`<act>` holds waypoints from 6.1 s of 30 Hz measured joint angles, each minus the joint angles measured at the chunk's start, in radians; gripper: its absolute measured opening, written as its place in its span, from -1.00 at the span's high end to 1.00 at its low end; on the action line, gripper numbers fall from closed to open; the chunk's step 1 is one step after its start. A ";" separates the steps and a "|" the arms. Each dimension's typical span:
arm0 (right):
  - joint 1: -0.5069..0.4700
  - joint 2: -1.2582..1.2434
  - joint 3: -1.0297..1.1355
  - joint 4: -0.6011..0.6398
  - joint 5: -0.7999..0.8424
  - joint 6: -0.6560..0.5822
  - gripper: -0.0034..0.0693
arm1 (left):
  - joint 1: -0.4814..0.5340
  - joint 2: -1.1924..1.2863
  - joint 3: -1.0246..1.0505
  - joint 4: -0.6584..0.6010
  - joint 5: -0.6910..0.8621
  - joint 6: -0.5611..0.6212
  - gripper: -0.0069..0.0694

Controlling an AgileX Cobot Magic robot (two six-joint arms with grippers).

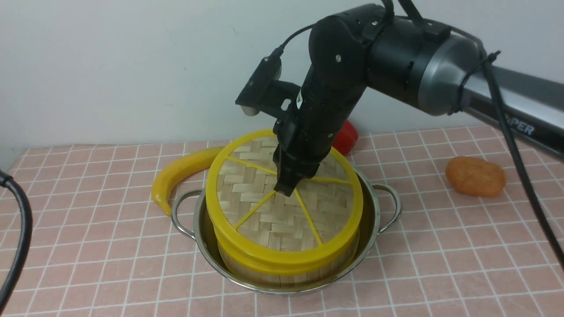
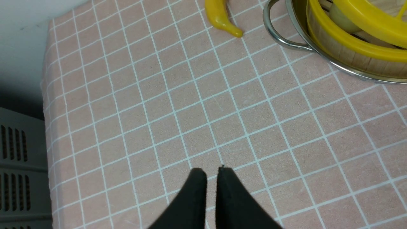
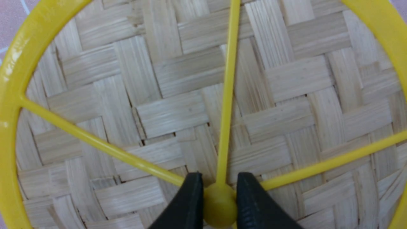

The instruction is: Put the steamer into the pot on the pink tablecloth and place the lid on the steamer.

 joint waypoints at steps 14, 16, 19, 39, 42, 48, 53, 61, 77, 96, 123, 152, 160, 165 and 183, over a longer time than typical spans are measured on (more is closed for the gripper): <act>0.000 0.000 0.000 0.000 -0.012 -0.005 0.29 | 0.000 0.000 0.000 -0.015 0.000 0.000 0.71; 0.000 0.000 0.000 0.000 -0.006 -0.005 0.21 | 0.000 0.000 0.000 -0.015 0.000 0.000 0.71; 0.000 0.000 0.000 0.001 -0.005 -0.005 0.13 | 0.000 0.000 0.000 -0.015 0.000 0.000 0.71; 0.000 0.049 0.000 -0.001 -0.025 0.031 0.10 | 0.000 0.000 0.000 -0.015 0.000 0.001 0.65; 0.000 0.061 0.000 -0.009 -0.025 0.039 0.13 | 0.000 0.000 0.000 -0.015 0.000 0.001 0.65; 0.001 0.071 -0.002 -0.016 -0.044 0.044 0.50 | 0.000 0.000 0.000 -0.015 0.000 0.001 0.62; 0.001 0.071 -0.002 -0.016 -0.044 0.044 0.50 | 0.000 0.000 0.000 -0.015 0.000 0.001 0.62; 0.001 0.071 -0.002 -0.021 -0.061 0.035 0.50 | 0.000 0.000 0.000 -0.015 0.000 0.001 0.62; 0.001 0.071 -0.002 -0.021 -0.062 0.030 0.50 | 0.000 0.000 0.000 -0.015 0.000 0.001 0.62; 0.002 0.043 -0.372 -0.129 0.010 0.291 0.26 | 0.000 0.000 0.000 -0.016 0.000 0.001 0.54; 0.002 -0.338 -0.396 -0.093 0.009 0.506 0.90 | 0.000 0.000 0.000 -0.016 0.000 0.001 0.43; -0.545 -1.962 1.931 -0.362 -1.175 0.751 0.69 | 0.000 0.000 0.000 -0.017 0.000 0.001 0.30; -0.590 -2.007 1.985 -0.358 -1.053 0.831 0.60 | 0.000 0.000 0.000 -0.017 0.000 0.001 0.26; -0.608 -2.083 1.985 -0.349 -0.923 0.841 0.56 | 0.000 0.000 0.000 -0.017 0.000 0.001 0.24; -0.610 -2.094 1.986 -0.309 -0.896 0.841 0.50 | 0.000 0.000 0.000 -0.017 0.000 0.001 0.18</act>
